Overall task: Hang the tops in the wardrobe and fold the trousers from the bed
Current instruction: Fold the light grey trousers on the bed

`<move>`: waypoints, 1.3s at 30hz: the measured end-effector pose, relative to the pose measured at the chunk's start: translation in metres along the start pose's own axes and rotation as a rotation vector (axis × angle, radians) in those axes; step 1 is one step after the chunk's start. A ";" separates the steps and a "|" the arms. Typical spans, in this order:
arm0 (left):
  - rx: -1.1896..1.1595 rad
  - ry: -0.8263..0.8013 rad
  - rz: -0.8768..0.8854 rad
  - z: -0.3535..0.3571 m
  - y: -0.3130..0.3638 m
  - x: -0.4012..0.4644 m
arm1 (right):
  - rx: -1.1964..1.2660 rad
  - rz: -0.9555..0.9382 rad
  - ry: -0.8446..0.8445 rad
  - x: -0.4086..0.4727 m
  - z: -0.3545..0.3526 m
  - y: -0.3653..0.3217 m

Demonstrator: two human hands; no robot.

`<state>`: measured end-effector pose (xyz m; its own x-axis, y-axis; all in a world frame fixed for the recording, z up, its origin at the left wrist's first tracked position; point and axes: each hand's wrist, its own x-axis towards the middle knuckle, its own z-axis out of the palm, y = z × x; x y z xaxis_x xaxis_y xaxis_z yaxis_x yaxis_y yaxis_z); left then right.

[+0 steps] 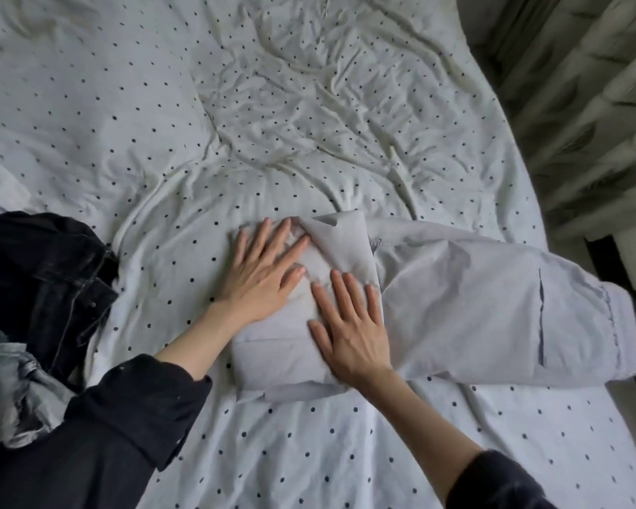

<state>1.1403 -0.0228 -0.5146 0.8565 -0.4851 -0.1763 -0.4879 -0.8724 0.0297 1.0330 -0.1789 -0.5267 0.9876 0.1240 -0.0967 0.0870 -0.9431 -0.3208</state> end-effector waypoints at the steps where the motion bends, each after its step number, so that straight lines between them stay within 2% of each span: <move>1: 0.043 -0.019 0.008 0.005 -0.002 0.000 | -0.011 -0.003 -0.026 0.000 0.004 0.004; 5: -0.011 -0.003 0.005 0.010 0.000 -0.007 | -0.004 0.002 -0.082 -0.001 0.010 0.007; 8: -0.269 0.174 -0.035 0.004 0.002 -0.035 | 0.096 0.021 -0.107 -0.013 0.000 0.003; 9: -0.383 0.239 -0.108 0.002 0.000 -0.046 | 0.134 0.038 -0.107 -0.017 -0.004 0.002; 11: -0.622 0.291 -0.387 -0.004 -0.002 -0.064 | 0.189 0.072 -0.104 -0.023 -0.011 -0.001; 13: -0.932 0.222 -0.705 -0.007 -0.004 -0.073 | 0.213 0.095 -0.103 -0.025 -0.016 -0.004; 15: -1.252 0.059 -0.860 -0.011 -0.004 -0.076 | 0.202 0.102 -0.100 -0.021 -0.022 -0.006; 16: -1.326 0.016 -0.858 -0.013 -0.003 -0.078 | 0.172 0.110 -0.113 -0.018 -0.024 -0.006; 19: -1.313 0.028 -0.743 -0.025 -0.002 -0.082 | 0.134 0.202 -0.170 -0.011 -0.028 -0.012; 22: -1.342 0.056 -0.674 -0.050 -0.006 -0.082 | 0.186 0.237 -0.209 -0.007 -0.035 -0.025; 27: -1.372 0.004 -0.521 -0.112 -0.023 -0.081 | 0.319 0.275 -0.259 0.017 -0.058 -0.057; 30: -1.309 0.069 -0.491 -0.150 -0.043 -0.082 | 0.558 0.239 -0.280 0.035 -0.069 -0.083; 34: -1.177 0.176 -0.446 -0.184 -0.054 -0.090 | 1.119 0.194 -0.338 0.044 -0.083 -0.099; 36: -1.111 0.157 -0.418 -0.188 -0.041 -0.085 | 1.278 0.247 -0.341 0.042 -0.092 -0.085; 39: -1.121 0.081 -0.331 -0.178 0.004 -0.066 | 1.510 0.451 -0.308 0.028 -0.107 -0.047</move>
<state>1.1121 -0.0051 -0.3280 0.9420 -0.1912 -0.2759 0.1477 -0.5021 0.8521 1.0701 -0.1641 -0.4134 0.8165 0.1638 -0.5537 -0.5773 0.2118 -0.7886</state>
